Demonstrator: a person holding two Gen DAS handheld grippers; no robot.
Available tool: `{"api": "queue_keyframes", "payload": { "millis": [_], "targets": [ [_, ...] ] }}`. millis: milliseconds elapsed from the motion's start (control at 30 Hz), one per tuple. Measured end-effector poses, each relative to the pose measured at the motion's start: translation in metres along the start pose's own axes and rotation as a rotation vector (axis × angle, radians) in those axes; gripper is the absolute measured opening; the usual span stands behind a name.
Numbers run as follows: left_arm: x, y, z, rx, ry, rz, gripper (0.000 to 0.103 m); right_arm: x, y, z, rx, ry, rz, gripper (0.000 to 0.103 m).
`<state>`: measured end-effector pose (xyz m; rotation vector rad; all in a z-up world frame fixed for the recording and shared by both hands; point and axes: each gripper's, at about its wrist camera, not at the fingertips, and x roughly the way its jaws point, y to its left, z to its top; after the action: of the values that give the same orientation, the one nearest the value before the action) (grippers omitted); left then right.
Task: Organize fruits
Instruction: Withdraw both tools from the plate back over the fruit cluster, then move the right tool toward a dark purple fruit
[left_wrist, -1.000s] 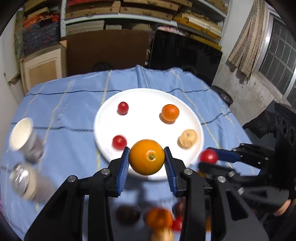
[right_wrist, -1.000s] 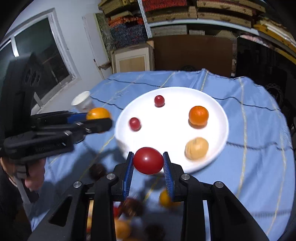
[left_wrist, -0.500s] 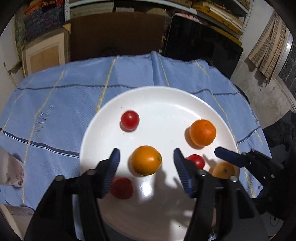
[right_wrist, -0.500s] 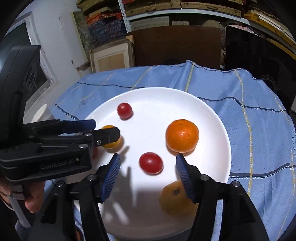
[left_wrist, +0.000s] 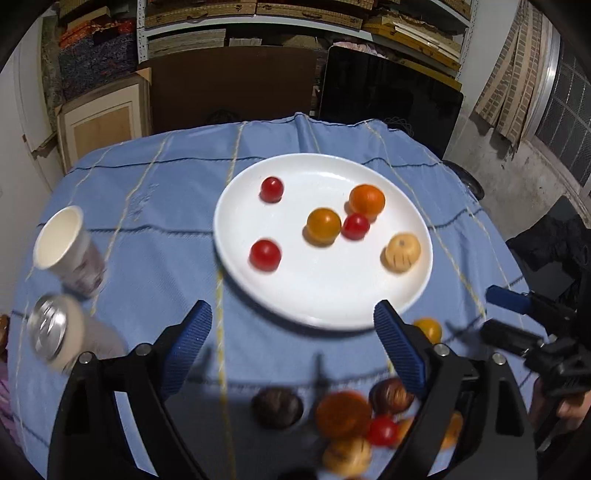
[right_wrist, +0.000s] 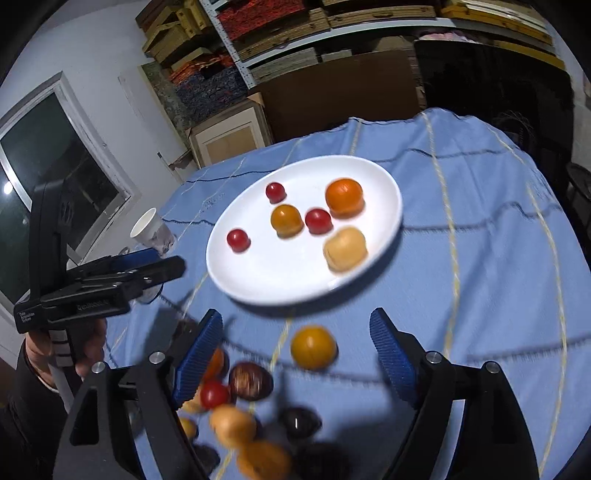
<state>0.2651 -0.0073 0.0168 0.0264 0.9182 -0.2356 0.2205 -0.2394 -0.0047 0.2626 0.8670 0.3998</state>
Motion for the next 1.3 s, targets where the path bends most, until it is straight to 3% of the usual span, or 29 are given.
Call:
{"api": "queue_keyframes", "payload": {
  "millis": [100, 267, 433, 667, 933, 1033, 1300],
  "targets": [
    [-0.028, 0.007, -0.029, 0.001, -0.016, 0.003, 0.087, -0.025, -0.002, -0.032, 0.024, -0.033, -0.049, 0.088],
    [-0.063, 0.018, -0.081, -0.046, -0.017, -0.015, 0.087, -0.044, 0.007, -0.081, 0.014, -0.008, -0.074, 0.089],
    [-0.076, 0.022, -0.123, -0.081, -0.017, 0.012, 0.088, -0.055, 0.018, -0.115, 0.025, 0.006, -0.048, 0.089],
    [-0.076, 0.013, -0.170, -0.022, -0.005, 0.054, 0.088, -0.054, 0.029, -0.151, 0.060, 0.021, -0.031, 0.089],
    [-0.066, 0.011, -0.174, -0.039, 0.024, 0.034, 0.088, -0.050, 0.038, -0.159, 0.013, 0.040, -0.042, 0.089],
    [-0.059, 0.010, -0.172, -0.042, 0.033, 0.029, 0.088, -0.050, 0.039, -0.159, -0.031, 0.023, -0.088, 0.089],
    [-0.047, 0.006, -0.172, -0.054, 0.049, 0.012, 0.088, -0.044, 0.023, -0.136, -0.071, 0.000, -0.156, 0.089]
  ]
}}
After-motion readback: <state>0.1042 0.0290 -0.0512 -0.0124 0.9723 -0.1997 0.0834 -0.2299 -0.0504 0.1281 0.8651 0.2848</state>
